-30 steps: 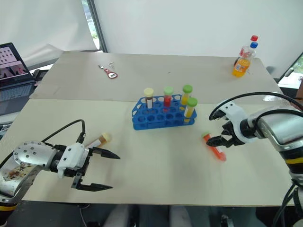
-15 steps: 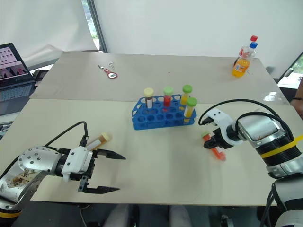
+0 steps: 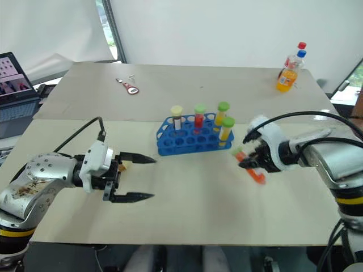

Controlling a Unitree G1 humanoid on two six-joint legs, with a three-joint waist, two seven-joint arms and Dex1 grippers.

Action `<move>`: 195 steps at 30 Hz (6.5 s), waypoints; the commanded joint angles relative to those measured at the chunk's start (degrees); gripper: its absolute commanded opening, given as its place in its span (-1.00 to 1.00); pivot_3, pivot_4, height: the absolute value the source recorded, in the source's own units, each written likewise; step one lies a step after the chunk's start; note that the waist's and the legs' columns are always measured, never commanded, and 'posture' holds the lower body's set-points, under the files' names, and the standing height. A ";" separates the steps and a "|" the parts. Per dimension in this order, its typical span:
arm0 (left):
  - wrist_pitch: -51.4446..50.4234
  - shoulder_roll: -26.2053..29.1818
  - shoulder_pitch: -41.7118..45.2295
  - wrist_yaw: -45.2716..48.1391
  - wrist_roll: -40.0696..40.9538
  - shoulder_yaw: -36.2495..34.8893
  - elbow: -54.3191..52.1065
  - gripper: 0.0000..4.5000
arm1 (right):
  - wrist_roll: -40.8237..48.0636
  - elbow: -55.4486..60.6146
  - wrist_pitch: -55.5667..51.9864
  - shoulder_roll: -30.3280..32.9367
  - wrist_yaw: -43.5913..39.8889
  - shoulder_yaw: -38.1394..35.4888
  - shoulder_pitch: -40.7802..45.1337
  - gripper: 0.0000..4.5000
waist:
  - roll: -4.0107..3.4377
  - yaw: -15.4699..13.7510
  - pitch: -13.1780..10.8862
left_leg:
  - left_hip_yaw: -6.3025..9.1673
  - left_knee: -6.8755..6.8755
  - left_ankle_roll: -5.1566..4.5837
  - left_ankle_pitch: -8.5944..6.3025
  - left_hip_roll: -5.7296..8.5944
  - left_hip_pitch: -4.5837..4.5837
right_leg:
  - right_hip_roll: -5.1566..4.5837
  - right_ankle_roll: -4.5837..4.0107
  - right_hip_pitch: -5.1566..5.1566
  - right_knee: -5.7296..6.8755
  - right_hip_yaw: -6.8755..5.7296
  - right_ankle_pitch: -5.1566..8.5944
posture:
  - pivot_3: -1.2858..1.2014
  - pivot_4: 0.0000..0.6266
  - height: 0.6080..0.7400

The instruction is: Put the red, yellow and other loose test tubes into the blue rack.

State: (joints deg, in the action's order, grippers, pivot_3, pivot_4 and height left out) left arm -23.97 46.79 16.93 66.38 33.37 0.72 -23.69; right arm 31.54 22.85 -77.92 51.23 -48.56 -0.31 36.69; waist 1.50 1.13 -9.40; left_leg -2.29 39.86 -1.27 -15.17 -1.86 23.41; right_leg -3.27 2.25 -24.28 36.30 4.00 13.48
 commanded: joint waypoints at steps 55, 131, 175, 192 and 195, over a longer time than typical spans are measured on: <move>-14.50 -3.34 9.76 -14.02 3.32 -4.21 2.32 1.00 | -28.30 -25.89 79.33 -49.57 36.06 3.28 -15.57 0.66 | 0.00 1.19 0.00 | 0.18 -0.08 0.20 0.11 0.12 -0.12 | -0.06 -0.06 -0.08 0.76 -0.03 0.01 | 0.03 -0.52 1.00; 17.36 -31.87 34.25 -12.34 -17.86 1.23 46.92 -0.62 | 22.01 26.51 21.82 4.20 20.96 -20.66 -26.75 1.00 | 0.30 -1.52 -0.17 | 0.55 0.95 -0.01 0.01 0.32 0.45 | -0.08 0.17 0.01 0.69 -0.04 0.11 | 0.03 -0.52 1.00; 31.31 -39.82 30.82 -18.16 -24.20 2.86 61.17 -0.62 | 44.09 27.49 19.77 13.25 41.95 -26.66 -30.71 1.00 | 0.30 -1.84 -0.17 | 0.67 0.95 -0.03 0.01 0.39 0.57 | -0.12 0.25 0.06 0.50 -0.07 0.07 | 0.03 -0.52 1.00; 32.61 -34.51 22.98 -16.68 -24.00 3.33 53.20 0.86 | 38.89 25.02 21.77 12.63 38.84 -25.79 -31.64 1.00 | 0.29 -1.57 -0.16 | 0.67 0.91 -0.03 0.01 0.36 0.52 | -0.11 0.26 0.06 0.50 -0.06 0.07 | 0.03 -0.52 1.00; 26.56 -28.50 20.43 -11.91 -22.31 3.32 46.10 0.94 | 33.32 23.31 22.83 14.79 31.50 -27.78 -33.76 1.00 | 0.28 -1.57 -0.15 | 0.66 0.92 -0.03 0.00 0.35 0.54 | -0.11 0.26 0.06 0.49 -0.06 0.06 | 0.03 -0.52 1.00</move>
State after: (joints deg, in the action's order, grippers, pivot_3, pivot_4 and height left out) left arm 4.92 16.76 37.58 52.23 9.45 4.36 26.78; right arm 67.79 46.57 -57.11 64.75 -13.85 -25.37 3.10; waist 1.78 -0.44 -9.55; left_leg -1.64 40.77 -1.30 -15.17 -1.52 23.94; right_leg -3.38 2.51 -24.21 36.80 3.94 13.55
